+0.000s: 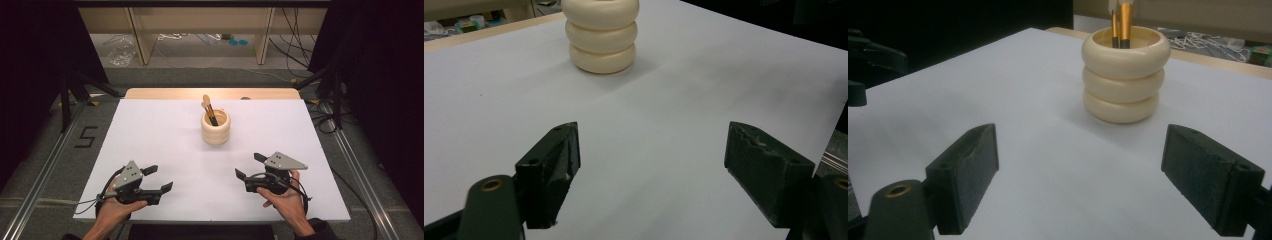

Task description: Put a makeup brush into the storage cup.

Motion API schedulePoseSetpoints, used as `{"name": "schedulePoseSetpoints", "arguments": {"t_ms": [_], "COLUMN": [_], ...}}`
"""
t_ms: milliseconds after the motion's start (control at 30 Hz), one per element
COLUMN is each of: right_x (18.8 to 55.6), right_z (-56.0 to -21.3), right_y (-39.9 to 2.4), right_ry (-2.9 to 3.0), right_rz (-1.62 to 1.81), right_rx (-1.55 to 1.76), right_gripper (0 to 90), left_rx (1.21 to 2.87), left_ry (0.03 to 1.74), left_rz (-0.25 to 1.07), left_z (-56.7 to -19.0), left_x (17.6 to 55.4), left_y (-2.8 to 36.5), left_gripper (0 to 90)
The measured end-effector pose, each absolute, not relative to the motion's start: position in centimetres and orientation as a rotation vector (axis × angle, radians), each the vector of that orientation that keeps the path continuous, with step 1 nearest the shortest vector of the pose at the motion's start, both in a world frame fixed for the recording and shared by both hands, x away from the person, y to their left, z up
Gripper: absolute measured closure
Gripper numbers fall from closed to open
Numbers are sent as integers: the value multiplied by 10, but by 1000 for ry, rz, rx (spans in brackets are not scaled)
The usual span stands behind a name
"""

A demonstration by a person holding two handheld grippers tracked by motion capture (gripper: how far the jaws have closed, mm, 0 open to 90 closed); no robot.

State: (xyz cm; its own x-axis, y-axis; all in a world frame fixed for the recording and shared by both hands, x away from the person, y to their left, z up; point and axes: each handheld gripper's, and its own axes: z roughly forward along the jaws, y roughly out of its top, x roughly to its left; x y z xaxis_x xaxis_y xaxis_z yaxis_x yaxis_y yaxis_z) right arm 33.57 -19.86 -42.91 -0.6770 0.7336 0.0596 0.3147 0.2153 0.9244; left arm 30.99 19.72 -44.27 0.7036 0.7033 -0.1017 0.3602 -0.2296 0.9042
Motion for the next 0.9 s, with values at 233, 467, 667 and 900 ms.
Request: {"name": "schedulePoseSetpoints", "arguments": {"t_ms": [233,467,667,900], "right_x": [326,323,322,323], "right_z": [-433,-434,-435,-435], "right_y": [-199,-200,-200,-200], "right_ry": [2150,2157,2161,2161], "right_rz": [1449,1440,1438,1440], "right_rx": [995,980,975,971], "right_gripper": [162,162,162,162], "left_rx": [1847,1845,1847,1845], "left_ry": [838,840,840,842], "left_rz": [407,407,408,406], "left_z": [-443,-443,-442,-443], "left_x": [310,310,310,311], "left_y": [197,197,197,197], "left_gripper": [224,224,224,222]}}
